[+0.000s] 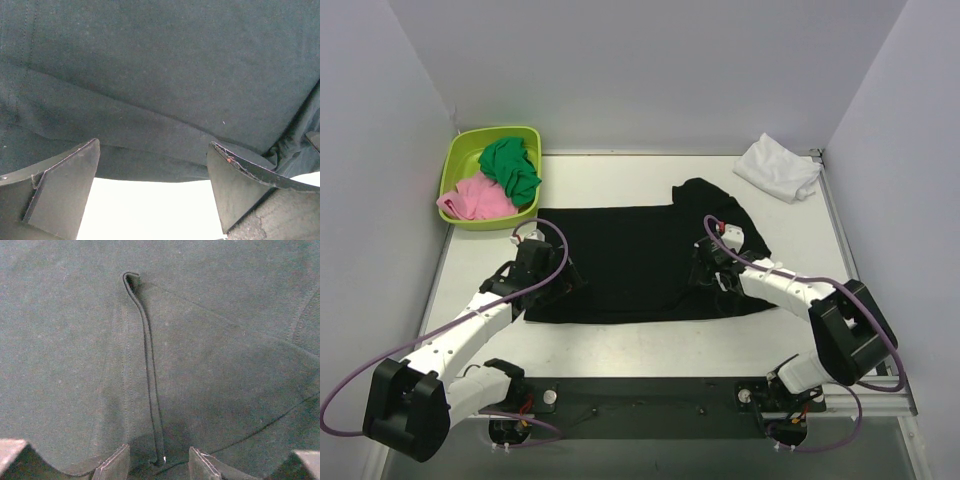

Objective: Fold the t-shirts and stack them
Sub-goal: Fold the flattened tshirt in 1/3 of the way

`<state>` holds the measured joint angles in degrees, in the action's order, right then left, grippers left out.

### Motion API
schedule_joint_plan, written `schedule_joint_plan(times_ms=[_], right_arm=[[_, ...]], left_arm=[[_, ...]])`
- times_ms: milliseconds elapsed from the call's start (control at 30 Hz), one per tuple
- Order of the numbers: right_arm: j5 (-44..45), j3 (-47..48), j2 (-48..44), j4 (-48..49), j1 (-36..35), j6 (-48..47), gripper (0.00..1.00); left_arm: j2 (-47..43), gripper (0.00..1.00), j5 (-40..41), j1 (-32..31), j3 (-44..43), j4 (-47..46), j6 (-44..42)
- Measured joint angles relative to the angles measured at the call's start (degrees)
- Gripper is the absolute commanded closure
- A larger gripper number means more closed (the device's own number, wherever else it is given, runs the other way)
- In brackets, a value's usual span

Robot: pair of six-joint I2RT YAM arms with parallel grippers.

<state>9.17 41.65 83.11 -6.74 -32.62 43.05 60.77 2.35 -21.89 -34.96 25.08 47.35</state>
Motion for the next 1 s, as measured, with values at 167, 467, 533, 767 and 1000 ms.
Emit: schedule_joint_plan(times_ms=[167, 467, 533, 767, 1000], right_arm=[[-1.1, 0.0, 1.4, 1.0, 0.0, 0.5, 0.57], [-2.4, 0.0, 2.4, 2.3, 0.0, 0.8, 0.86], [-2.6, 0.0, 3.0, 2.5, 0.0, 1.0, 0.96], [-2.6, 2.0, 4.0, 1.5, 0.0, 1.0, 1.00], [-2.6, 9.8, 5.7, -0.8, -0.9, 0.2, 1.00]], left_arm=[[0.0, 0.02, 0.0, 0.2, 0.0, 0.0, 0.0], [0.0, 0.02, 0.2, 0.7, 0.0, 0.0, 0.0], [0.0, 0.02, 0.2, 0.7, 0.0, 0.0, 0.0], [0.0, 0.03, 0.2, 1.0, 0.0, 0.0, 0.0], [0.0, 0.03, 0.2, 1.1, 0.0, 0.0, 0.0]])
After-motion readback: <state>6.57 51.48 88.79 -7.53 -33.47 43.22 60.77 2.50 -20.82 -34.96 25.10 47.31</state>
